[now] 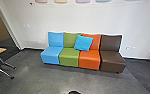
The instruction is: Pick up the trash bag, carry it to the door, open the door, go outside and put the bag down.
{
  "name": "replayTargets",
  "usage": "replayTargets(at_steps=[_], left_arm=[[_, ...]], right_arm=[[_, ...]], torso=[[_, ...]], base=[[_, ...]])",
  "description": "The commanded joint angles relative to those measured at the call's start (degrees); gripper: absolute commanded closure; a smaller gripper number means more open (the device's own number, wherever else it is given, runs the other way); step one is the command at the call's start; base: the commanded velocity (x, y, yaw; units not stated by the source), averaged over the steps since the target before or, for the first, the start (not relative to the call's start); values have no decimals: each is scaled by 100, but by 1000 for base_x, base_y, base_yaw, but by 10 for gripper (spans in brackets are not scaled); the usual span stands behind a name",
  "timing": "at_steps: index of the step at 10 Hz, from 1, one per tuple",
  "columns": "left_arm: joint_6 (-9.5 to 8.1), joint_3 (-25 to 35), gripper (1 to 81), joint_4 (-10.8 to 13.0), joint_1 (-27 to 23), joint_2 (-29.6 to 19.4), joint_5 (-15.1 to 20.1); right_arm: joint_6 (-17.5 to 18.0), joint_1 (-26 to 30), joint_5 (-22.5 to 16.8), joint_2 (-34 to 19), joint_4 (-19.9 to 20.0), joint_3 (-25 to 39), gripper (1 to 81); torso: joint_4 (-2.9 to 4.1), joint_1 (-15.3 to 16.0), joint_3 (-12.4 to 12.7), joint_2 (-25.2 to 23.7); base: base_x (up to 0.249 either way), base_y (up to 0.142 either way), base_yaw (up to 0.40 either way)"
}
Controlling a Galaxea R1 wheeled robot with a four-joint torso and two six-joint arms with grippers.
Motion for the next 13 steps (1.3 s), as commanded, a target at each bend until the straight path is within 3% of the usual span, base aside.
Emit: replayTargets(at_steps=[1,2,4,6,7,8,10,11,13], left_arm=[[-6,578,10,-449,-288,-629,391],[-6,701,10,-511,-357,-752,400],[-6,745,10,-713,-550,-893,426],[-6,710,10,-994,-806,-999,637],[-6,675,10,-1170,-963,-1060,769],[-6,675,10,-1241,-1166,-1131,892],[-6,667,10,-1450,-1526,-1201,1208],[-6,675,10,-1713,-1649,-1218,1208],[-6,666,10,-1873,-1799,-1219,1217]], right_arm=[[44,241,-491,-1272,75,1357,10],[61,285,-456,-1502,84,1569,10],[61,426,-456,-1959,216,2087,10],[61,557,-447,-2328,339,2448,10],[61,645,-456,-2530,426,2641,10],[61,742,-456,-2679,453,2817,10],[61,891,-464,-2995,497,3229,10],[61,935,-465,-3066,522,3292,10],[61,962,-465,-3109,585,3309,10]], torso=[[0,368,-329,-571],[0,406,-549,-638],[0,582,-739,-918],[0,806,-1076,-1272],[0,923,-1116,-1451],[0,1071,-907,-1679],[0,1270,-1012,-1982],[0,1393,-1034,-2173],[0,1633,-1038,-2555]], base=[[0,0,0],[0,0,0],[0,0,0],[0,0,0],[0,0,0],[0,0,0],[0,0,0],[0,0,0],[0,0,0]])
